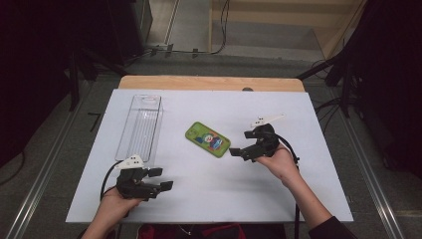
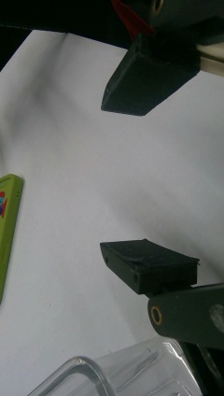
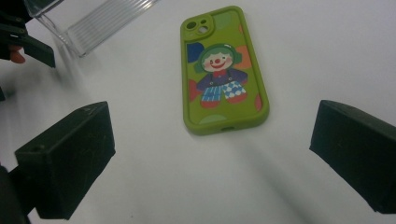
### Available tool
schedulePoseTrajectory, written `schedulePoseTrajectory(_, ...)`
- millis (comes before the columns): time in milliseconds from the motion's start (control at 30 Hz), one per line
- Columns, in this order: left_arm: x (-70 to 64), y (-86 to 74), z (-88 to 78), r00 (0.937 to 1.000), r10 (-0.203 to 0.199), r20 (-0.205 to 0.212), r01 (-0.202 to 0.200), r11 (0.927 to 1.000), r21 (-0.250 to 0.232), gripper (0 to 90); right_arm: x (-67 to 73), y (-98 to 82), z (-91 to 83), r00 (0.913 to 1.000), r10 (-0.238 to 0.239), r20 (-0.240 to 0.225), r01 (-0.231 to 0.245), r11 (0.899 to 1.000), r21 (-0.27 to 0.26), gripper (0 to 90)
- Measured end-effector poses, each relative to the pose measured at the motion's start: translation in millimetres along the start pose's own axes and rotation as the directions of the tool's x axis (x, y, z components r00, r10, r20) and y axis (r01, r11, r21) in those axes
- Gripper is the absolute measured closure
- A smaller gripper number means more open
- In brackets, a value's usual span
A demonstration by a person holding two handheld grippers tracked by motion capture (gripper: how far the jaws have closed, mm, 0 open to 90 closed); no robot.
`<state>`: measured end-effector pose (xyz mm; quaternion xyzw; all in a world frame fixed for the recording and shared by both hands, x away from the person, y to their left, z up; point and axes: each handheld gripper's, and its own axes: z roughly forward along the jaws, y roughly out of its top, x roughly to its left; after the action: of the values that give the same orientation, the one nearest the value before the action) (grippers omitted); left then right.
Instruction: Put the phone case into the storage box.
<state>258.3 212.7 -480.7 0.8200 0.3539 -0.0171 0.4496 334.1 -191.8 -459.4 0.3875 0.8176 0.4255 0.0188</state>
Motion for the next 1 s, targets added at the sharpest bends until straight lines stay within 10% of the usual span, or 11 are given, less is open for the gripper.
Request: schedulePoseTrajectory(1000, 0.2, -0.5, 0.5, 1.0000, 0.002, -0.007, -0.002, 1.0000, -0.004, 27.7, -1.9, 33.5, 29.2, 0.9980, -0.053, -0.035, 0.053, 0.999, 0.000, 5.0)
